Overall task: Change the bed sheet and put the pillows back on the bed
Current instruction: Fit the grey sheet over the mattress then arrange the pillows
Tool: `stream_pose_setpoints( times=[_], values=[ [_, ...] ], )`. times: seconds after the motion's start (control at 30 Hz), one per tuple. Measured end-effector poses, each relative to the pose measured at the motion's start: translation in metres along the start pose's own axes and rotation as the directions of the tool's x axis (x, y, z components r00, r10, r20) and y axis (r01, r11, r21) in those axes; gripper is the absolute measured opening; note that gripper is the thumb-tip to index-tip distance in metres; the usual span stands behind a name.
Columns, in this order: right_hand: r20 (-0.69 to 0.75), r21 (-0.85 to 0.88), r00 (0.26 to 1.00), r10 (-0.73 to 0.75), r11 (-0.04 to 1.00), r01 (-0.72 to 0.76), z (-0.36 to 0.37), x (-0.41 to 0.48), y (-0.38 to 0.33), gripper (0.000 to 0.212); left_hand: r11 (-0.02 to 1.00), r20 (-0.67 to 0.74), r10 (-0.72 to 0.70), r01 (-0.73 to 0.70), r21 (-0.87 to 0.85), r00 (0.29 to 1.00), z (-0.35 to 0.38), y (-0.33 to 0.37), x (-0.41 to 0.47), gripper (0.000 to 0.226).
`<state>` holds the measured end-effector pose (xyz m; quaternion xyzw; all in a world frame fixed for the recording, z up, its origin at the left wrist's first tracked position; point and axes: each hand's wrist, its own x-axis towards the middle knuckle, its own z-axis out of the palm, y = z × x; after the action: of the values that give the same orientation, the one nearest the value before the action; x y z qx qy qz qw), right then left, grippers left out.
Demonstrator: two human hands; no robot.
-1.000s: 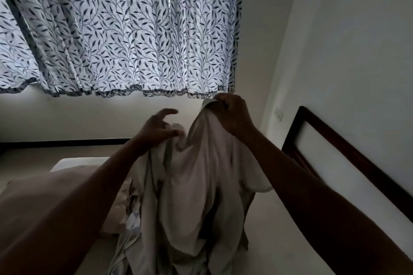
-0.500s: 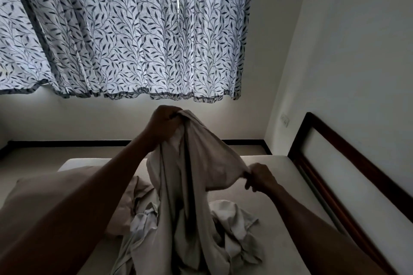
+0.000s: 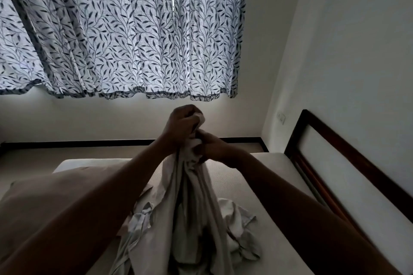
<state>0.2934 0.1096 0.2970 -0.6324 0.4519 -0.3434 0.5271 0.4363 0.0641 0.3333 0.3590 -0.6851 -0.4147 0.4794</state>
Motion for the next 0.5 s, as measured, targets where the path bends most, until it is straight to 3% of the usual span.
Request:
stream_pose_setpoints(
  times=[0.1,0.2,0.27,0.33,0.4,0.47,0.5],
  values=[
    [-0.025,-0.161,0.999,-0.029,0.987,0.025,0.003,0.010,-0.016,0.049,0.990,0.040,0.051,-0.045,-0.134,0.998,0.005,0.030,0.004,0.015],
    [-0.262,-0.451,0.959,-0.109,0.892,-0.022,-0.005,0.021,-0.026,0.040,0.970,0.066,0.050,-0.033,-0.242,0.997,0.006,0.051,0.007,0.017],
    [-0.337,-0.444,0.922,-0.189,0.896,0.021,-0.011,0.028,-0.033,0.034,0.957,0.067,0.114,-0.091,-0.276,0.991,0.004,0.052,0.006,0.020],
    [-0.326,-0.315,0.921,-0.212,0.943,0.106,-0.019,0.030,-0.045,0.029,0.962,0.005,0.154,-0.149,-0.229,0.988,-0.007,0.031,0.007,0.038],
    [-0.302,-0.070,0.926,-0.225,0.974,0.214,-0.033,0.028,-0.056,0.015,0.974,-0.077,0.111,-0.124,-0.189,0.991,-0.020,0.007,0.006,0.063],
    [-0.297,0.160,0.921,-0.254,0.937,0.310,-0.051,0.024,-0.068,0.009,0.944,0.037,-0.082,0.089,-0.318,0.996,-0.019,-0.016,0.004,0.082],
    [-0.316,0.284,0.914,-0.254,0.894,0.346,-0.061,0.023,-0.074,0.009,0.932,0.132,-0.201,0.231,-0.280,0.971,-0.008,-0.029,0.000,0.087]
  ],
)
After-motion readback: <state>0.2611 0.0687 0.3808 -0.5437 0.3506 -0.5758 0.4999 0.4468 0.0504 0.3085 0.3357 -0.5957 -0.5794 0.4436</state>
